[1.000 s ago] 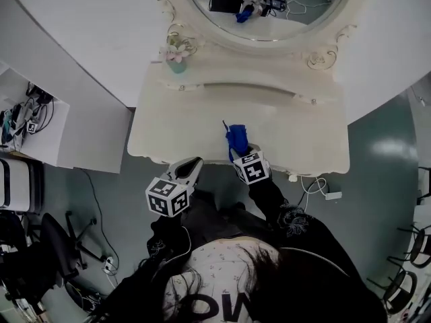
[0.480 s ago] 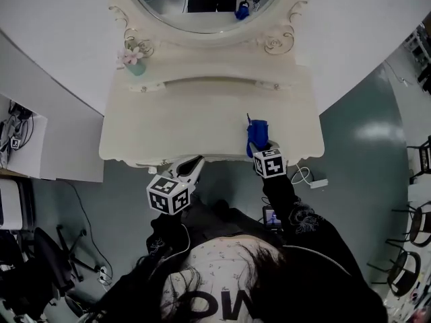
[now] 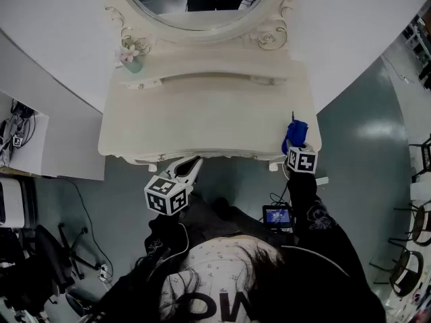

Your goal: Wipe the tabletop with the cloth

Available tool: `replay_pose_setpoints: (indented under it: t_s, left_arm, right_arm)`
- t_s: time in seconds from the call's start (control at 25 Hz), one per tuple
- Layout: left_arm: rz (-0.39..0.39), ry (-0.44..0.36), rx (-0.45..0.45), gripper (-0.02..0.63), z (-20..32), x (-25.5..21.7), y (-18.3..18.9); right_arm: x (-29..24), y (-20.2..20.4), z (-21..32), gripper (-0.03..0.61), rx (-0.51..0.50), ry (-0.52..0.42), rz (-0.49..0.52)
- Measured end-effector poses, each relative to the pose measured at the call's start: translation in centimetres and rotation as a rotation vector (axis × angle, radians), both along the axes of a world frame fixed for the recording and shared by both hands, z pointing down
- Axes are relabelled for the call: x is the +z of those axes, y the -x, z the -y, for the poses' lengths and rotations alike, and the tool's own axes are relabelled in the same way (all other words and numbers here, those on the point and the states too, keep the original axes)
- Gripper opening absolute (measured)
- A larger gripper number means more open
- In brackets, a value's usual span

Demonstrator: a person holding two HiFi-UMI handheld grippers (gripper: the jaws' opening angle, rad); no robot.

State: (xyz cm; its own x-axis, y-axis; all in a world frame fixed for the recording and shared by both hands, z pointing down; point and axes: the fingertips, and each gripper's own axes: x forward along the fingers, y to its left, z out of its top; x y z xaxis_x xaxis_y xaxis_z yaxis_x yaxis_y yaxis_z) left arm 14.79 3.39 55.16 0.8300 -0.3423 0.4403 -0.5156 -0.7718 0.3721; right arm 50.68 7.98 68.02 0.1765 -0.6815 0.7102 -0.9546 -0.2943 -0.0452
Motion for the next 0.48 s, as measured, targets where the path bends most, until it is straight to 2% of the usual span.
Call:
replay_pose_setpoints:
  t_s: [0.28, 0.48]
  left_arm:
    - [0.026, -0.018, -0.057, 0.000, -0.3, -0.7, 2.7]
    - [0.048, -0.015, -0.090, 0.000, -0.9, -0.5, 4.8]
  right_arm:
    - [0.1, -5.9, -3.3, 0.109, 0.158, -0.003, -0.002]
    - [0.1, -7.4, -4.0, 0.109, 0.204, -0.011, -0.003]
